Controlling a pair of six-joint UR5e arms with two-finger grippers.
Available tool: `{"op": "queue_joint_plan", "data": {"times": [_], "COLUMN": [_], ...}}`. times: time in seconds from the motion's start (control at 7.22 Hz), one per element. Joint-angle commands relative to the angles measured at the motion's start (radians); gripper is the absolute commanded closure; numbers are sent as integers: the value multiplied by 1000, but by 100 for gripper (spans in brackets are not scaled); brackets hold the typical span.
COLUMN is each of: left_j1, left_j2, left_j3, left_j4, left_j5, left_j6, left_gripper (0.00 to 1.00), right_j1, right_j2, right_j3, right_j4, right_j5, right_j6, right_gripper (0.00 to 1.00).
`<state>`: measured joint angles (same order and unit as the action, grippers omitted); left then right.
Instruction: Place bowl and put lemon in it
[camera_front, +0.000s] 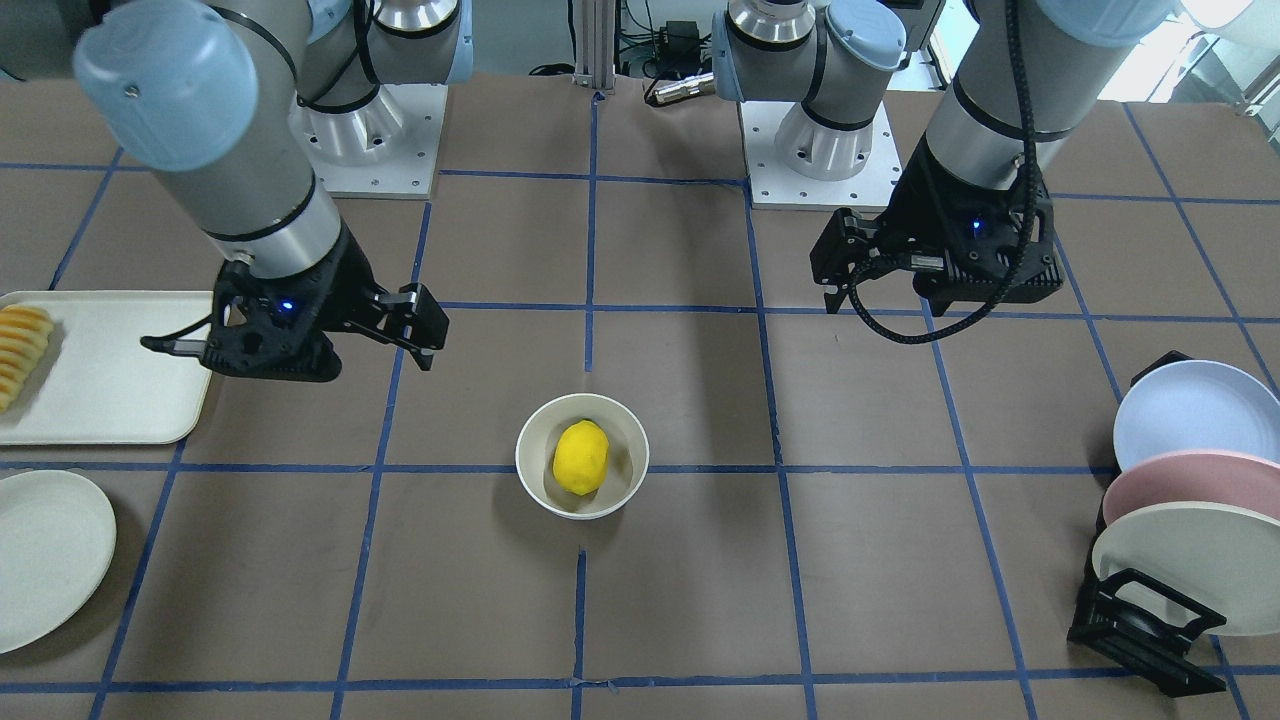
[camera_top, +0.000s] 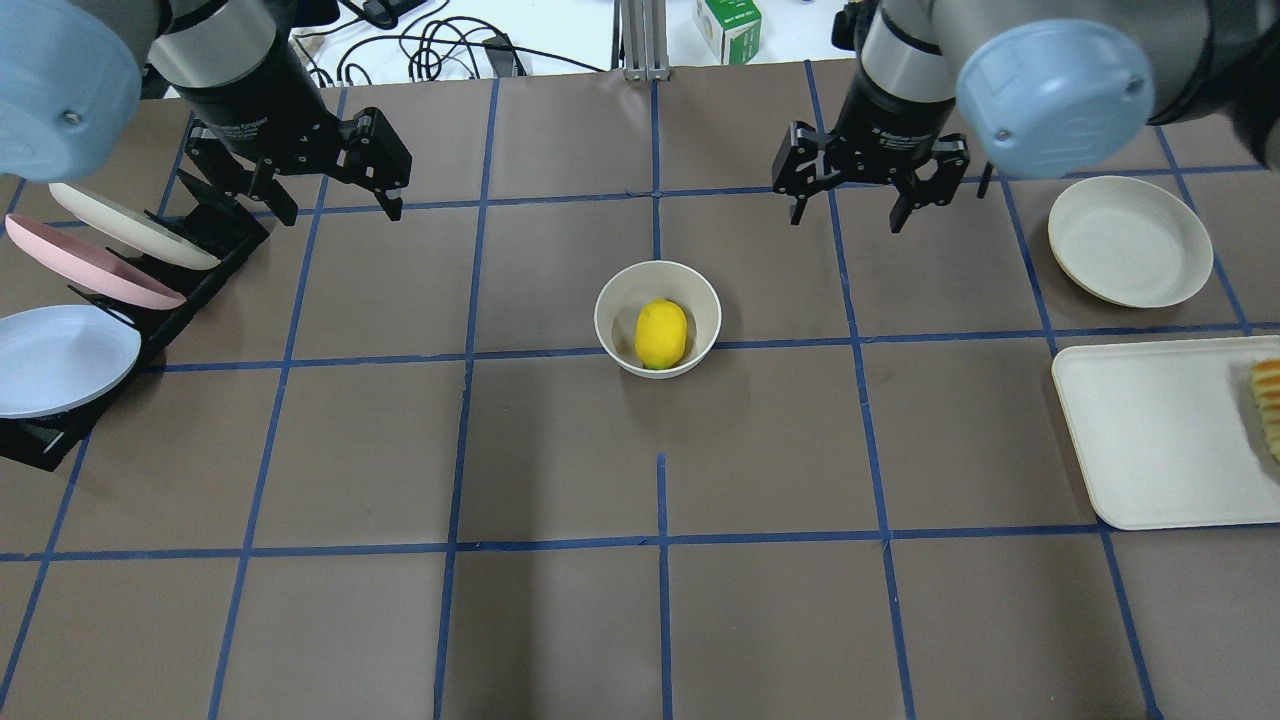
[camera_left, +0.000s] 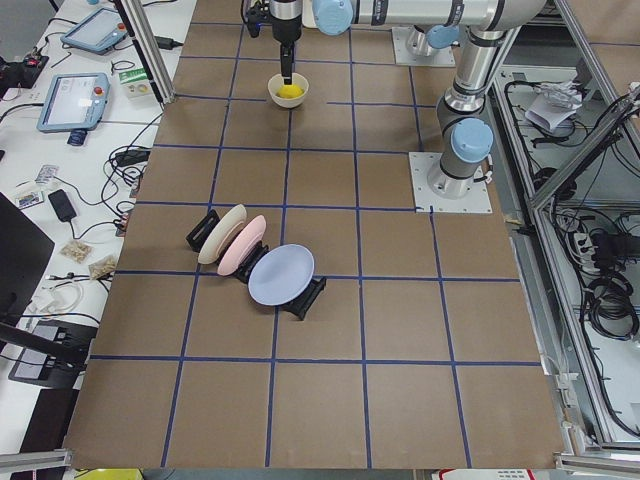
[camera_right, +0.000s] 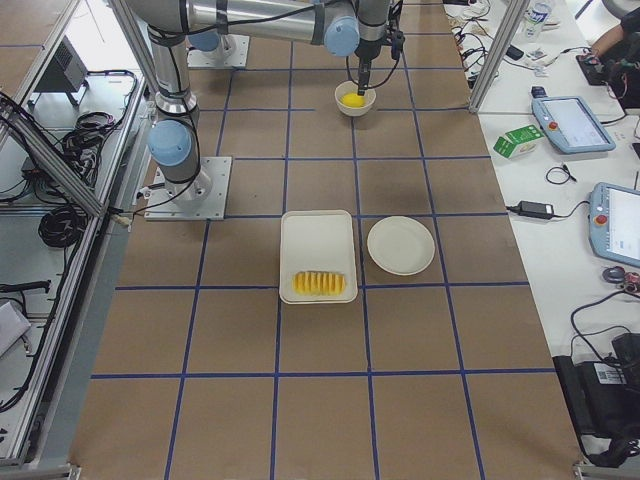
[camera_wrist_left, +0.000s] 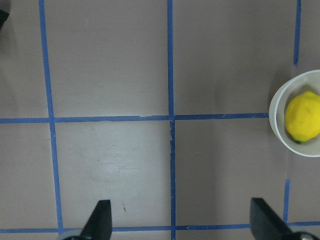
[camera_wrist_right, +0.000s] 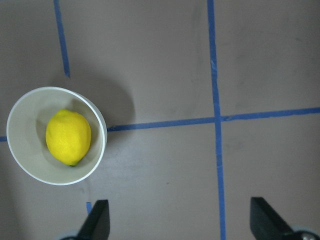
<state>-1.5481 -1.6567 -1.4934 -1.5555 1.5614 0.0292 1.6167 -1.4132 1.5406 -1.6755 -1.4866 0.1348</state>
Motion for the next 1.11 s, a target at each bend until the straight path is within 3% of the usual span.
{"op": "queue_joint_plan", "data": {"times": [0.0, 0.97], "left_j1": [0, -3], "left_j2": [2, 3], "left_j3": [1, -8], "left_j4": [0, 0], "left_j5": [0, -1], "left_j6": [0, 0], "left_gripper": [4, 4], "right_j1": [-52, -58], "right_j2": [-99, -170], "right_j3": [1, 1], "right_j4": [124, 178], "right_j5": [-79, -87], "right_j6": [-73, -58], "right_gripper": [0, 0]}}
